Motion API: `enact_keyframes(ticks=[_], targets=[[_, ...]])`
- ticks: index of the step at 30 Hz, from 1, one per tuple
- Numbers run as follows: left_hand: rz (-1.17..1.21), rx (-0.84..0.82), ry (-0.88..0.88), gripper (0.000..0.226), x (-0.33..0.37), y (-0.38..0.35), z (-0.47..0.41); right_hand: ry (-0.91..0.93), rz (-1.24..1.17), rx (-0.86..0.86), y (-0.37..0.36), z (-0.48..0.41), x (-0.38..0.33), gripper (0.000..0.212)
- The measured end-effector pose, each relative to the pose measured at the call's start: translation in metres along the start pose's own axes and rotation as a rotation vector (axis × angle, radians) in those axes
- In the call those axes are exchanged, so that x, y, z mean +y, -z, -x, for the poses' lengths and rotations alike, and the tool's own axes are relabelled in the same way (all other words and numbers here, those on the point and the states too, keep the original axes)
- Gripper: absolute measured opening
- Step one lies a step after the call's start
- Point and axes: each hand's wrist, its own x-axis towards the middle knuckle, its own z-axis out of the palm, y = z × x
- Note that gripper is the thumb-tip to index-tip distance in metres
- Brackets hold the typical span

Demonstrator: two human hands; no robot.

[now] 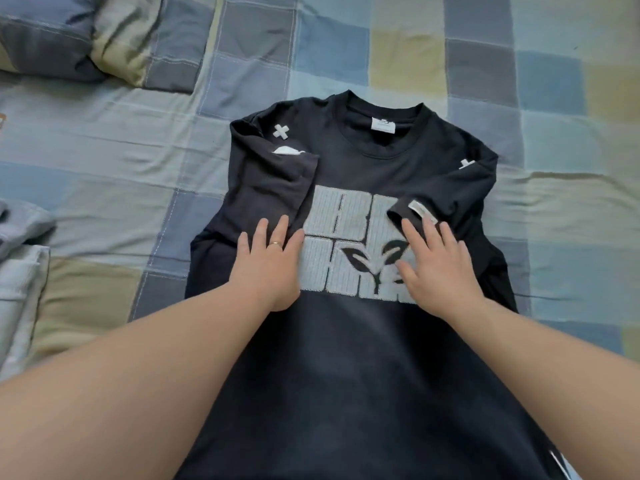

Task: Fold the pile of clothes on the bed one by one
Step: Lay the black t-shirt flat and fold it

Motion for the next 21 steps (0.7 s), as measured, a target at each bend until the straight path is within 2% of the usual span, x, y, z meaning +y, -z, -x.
enact_keyframes(ticks=[8,11,13,17,19,21], targets=[[0.055,-0.121,0.054,0.08,0.032,-0.075,0.106,-0.091,-0.071,-0.196,-0.074,0.136,0.041,0.068],[0.09,-0.062,0.055,0.072,0.03,-0.099,0.138,-0.181,-0.109,-0.212,-0.103,0.191,0.036,0.069],[0.137,0.002,0.073,0.059,0.026,-0.109,0.156,-0.222,-0.129,-0.211,-0.119,0.22,0.026,0.071],[0.337,-0.033,0.28,0.033,0.011,-0.124,0.192,-0.339,-0.305,-0.173,-0.14,0.26,0.009,0.074],[0.435,-0.04,0.425,0.029,-0.002,-0.136,0.212,-0.442,-0.483,-0.149,-0.146,0.276,0.002,0.075],[0.559,-0.028,0.573,0.035,-0.013,-0.149,0.226,-0.565,-0.611,-0.086,-0.15,0.288,-0.002,0.07]])
